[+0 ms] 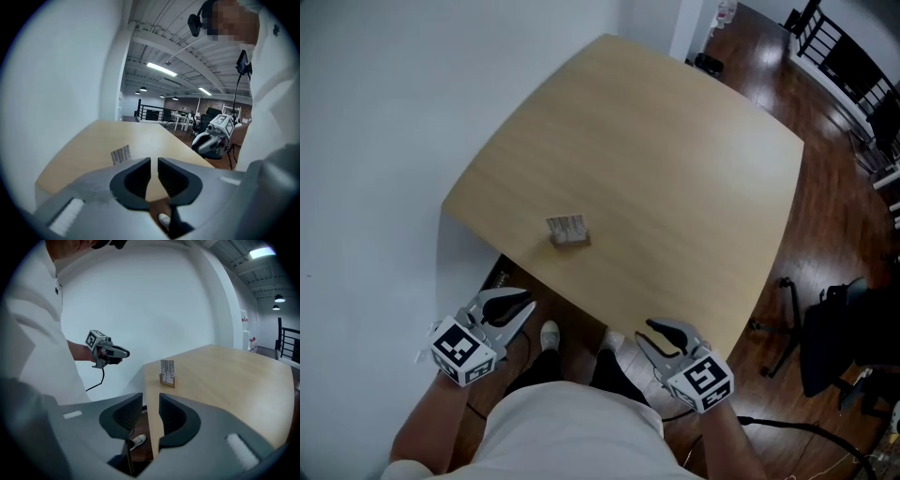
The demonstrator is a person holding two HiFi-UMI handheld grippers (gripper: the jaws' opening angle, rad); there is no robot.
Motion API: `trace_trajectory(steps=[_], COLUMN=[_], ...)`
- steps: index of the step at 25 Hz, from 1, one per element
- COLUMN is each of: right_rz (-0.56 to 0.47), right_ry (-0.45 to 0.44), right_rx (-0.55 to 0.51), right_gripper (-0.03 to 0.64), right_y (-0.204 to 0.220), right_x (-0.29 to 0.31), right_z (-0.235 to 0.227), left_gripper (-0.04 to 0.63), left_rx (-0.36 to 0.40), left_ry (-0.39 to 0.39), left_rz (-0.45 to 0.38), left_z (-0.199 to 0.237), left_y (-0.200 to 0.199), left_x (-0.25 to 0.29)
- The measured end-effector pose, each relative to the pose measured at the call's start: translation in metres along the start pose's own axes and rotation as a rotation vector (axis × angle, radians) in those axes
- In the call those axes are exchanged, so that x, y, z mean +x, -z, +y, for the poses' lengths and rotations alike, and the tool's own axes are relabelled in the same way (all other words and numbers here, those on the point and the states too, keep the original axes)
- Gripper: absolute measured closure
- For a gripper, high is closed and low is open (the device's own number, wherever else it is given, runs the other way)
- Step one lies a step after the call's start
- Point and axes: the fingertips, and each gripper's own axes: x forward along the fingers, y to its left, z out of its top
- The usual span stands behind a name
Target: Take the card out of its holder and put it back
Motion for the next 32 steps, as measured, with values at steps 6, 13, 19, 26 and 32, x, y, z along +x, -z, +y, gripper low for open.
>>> trace_trajectory(steps=[6,13,19,26,32], right_rz=[-0.017,-0.046,-0.097,-0.098,-0.120], right_ry=[0.012,0.092,0.173,0.221,0.213], right_rx=[-0.033,-0.050,-0.031,-0.005,-0.046], right_gripper=[0.500,0.500,0.500,0.500,0.500], right_y=[-0.002,0.001,0.006,0.027,0.022], right_x=[-0.016,-0.029,-0.032,-0.044,-0.052], right_z=[0.027,0.099,0.207,0.286,0.312], left_gripper=[0.546,0.548,0.549,0.555,0.555], left_rx=[-0.022,0.022,0.016,0.016,0.013], left_ry=[0.084,0.123,0.126,0.176,0.180], left_rz=[-0.005,-0.071,-0.113,-0.102,-0.115], left_z=[-0.064,-0.089,-0.099,-0.122,-0.143], left_y=[0.017,0.044,0.089,0.135,0.147], left_x=[-0.022,-0.108,-0.206,-0.259,-0.273])
